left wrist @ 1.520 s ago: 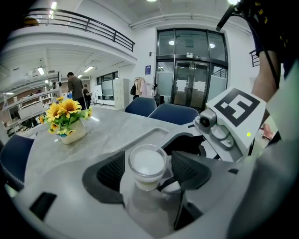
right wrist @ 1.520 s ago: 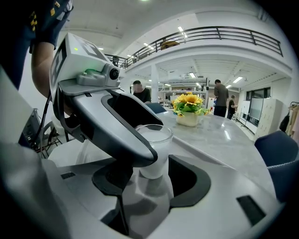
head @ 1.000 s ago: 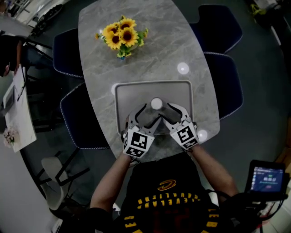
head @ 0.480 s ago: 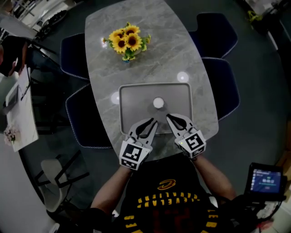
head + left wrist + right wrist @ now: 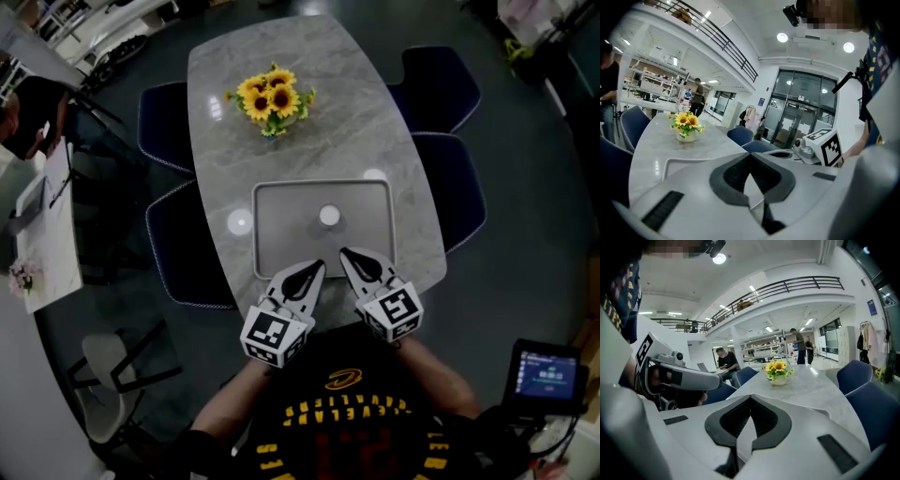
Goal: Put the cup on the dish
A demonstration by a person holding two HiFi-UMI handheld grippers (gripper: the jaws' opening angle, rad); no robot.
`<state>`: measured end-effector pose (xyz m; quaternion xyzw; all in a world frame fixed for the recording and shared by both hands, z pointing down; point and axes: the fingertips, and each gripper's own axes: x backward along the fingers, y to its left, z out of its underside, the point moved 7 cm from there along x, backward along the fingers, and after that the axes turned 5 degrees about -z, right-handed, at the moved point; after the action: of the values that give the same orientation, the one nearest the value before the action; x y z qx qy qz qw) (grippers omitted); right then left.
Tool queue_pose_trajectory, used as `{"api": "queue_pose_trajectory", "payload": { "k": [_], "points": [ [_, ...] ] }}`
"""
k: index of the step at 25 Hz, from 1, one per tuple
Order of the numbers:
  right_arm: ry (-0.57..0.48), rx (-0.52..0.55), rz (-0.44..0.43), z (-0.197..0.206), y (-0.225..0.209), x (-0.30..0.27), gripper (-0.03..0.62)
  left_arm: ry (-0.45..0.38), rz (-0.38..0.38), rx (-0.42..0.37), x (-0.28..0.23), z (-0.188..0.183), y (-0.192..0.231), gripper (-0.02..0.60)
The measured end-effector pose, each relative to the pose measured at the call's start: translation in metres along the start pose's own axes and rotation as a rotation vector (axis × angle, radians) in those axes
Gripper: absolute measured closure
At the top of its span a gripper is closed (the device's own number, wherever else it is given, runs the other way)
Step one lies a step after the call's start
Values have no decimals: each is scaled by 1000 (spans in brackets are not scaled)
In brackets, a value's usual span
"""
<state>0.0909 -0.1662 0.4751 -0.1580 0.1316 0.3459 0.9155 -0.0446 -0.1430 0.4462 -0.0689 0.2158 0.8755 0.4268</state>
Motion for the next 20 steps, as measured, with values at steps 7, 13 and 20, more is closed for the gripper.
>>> {"api": "queue_pose_trajectory", "payload": {
  "k": [7,13,20],
  "points": [
    [-82,67,0,-30,29,18,586,-49,3,18,31,-21,-10,580],
    [-201,95,52,-82,43,43,586,-145,25,3,56,-56,-18,580],
    [-294,66,46,-108,60,57,586,-168,29,-37,65,-79,-30,580]
  ]
}}
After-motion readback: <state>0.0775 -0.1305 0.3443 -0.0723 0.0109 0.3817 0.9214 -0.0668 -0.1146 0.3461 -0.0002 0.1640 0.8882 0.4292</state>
